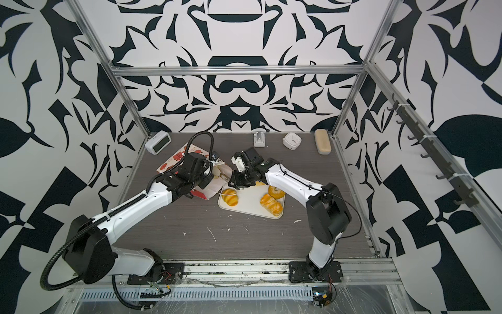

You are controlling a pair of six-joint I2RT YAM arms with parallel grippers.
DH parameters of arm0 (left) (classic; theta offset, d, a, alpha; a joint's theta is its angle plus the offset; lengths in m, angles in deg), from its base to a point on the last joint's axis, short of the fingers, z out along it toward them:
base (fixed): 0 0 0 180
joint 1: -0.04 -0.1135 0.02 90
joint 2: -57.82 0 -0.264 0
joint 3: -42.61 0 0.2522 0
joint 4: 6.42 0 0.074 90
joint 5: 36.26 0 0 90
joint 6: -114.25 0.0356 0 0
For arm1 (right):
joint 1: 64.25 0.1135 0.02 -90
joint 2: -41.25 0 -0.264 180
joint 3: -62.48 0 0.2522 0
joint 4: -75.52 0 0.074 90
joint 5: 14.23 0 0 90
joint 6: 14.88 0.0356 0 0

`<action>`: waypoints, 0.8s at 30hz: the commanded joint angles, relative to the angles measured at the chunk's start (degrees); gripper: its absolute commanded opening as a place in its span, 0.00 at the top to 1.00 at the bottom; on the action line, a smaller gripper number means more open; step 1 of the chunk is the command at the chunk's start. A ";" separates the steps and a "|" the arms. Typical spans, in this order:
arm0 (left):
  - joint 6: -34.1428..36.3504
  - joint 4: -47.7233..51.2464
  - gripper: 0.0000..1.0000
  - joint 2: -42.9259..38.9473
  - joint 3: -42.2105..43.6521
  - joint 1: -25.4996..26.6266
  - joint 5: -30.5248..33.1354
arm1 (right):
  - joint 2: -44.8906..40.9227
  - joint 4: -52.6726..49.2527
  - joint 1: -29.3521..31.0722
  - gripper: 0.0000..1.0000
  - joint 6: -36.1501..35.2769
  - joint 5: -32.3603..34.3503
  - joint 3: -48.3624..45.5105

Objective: Take the fake bread out of the paper bag
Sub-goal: 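Pull the croissant out of the bag with the right tongs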

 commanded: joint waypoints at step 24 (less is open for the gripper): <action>-16.07 3.00 1.00 -2.97 -10.72 -11.14 -6.66 | -35.20 -39.25 0.34 0.90 -13.87 32.46 -4.09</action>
